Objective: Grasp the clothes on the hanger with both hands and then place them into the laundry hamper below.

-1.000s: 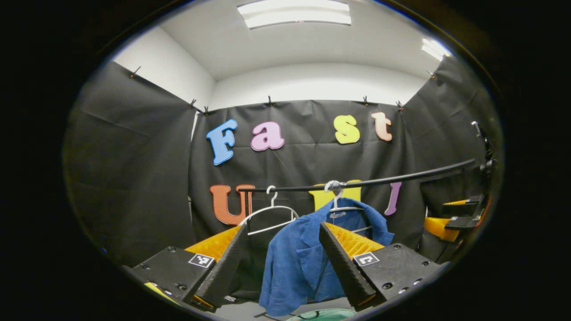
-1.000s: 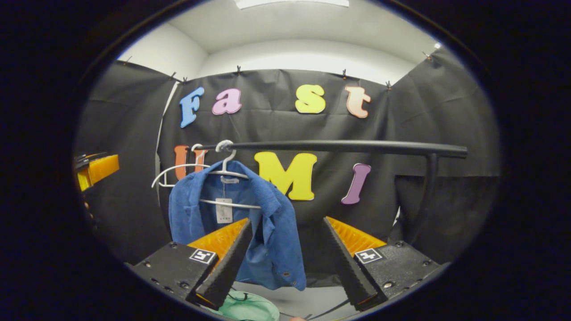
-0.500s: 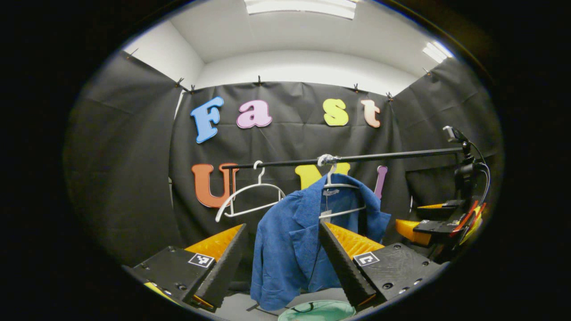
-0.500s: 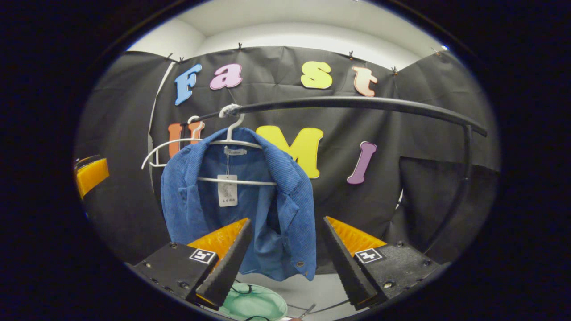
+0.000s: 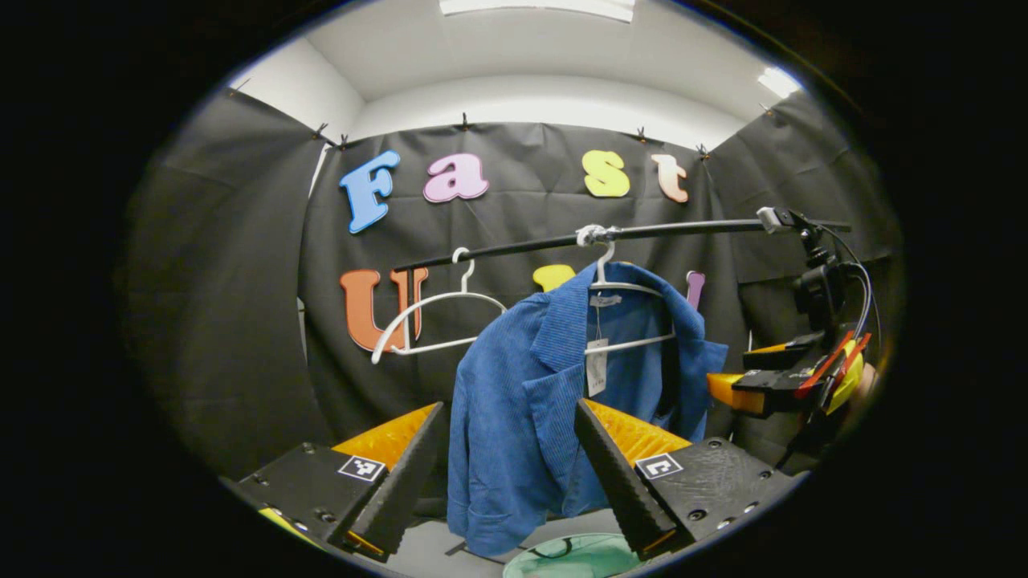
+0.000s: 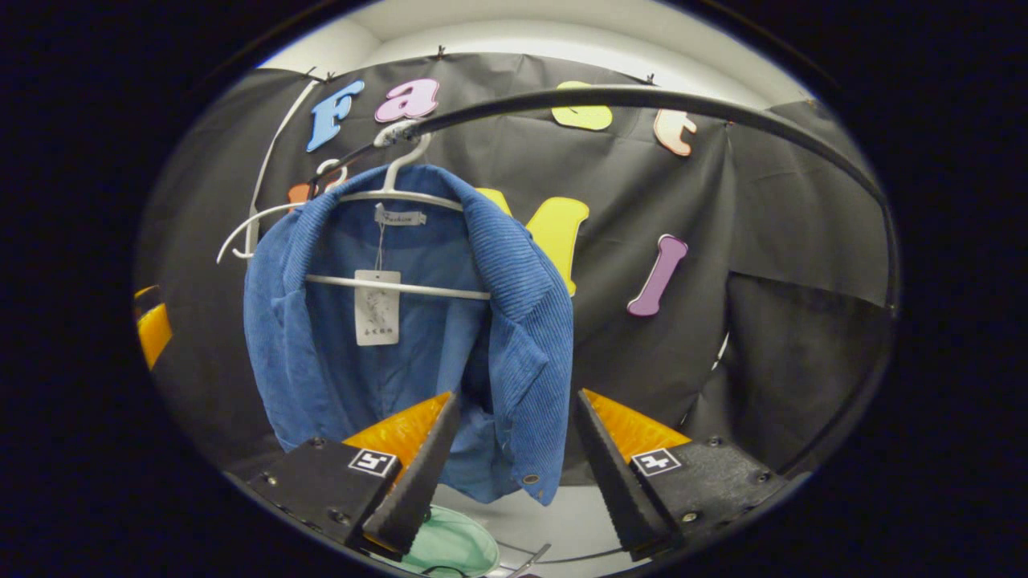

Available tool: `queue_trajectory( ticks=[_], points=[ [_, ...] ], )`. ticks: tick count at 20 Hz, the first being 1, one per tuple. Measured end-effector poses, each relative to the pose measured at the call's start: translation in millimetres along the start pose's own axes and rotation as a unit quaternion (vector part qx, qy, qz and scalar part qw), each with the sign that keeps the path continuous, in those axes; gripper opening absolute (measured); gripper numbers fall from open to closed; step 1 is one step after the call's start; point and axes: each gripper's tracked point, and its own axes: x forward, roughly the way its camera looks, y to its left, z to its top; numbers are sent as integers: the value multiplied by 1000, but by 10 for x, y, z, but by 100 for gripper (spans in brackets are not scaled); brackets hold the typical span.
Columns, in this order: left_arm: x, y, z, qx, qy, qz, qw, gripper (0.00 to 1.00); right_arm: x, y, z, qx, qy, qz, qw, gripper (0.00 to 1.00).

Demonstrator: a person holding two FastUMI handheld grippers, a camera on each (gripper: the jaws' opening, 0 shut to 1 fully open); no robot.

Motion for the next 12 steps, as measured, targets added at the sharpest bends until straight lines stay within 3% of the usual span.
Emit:
queue_trajectory(
  ticks=[2,3,6,7,12],
  points=[
    [85,-69,-49,7,3,7,1000,100,192,-11,-69,10,12,13,1000,87],
    [126,-95,-69,10,5,11,1000,94,269,-15,-94,9,16,19,1000,86],
    [279,-212,-172,6,15,19,1000,94,494,-49,-119,3,20,34,999,84],
    [315,-263,-217,4,21,19,1000,100,564,-64,-139,3,23,36,999,84],
    [534,-431,-342,0,36,18,999,100,859,-89,-185,27,36,56,997,78]
  ],
)
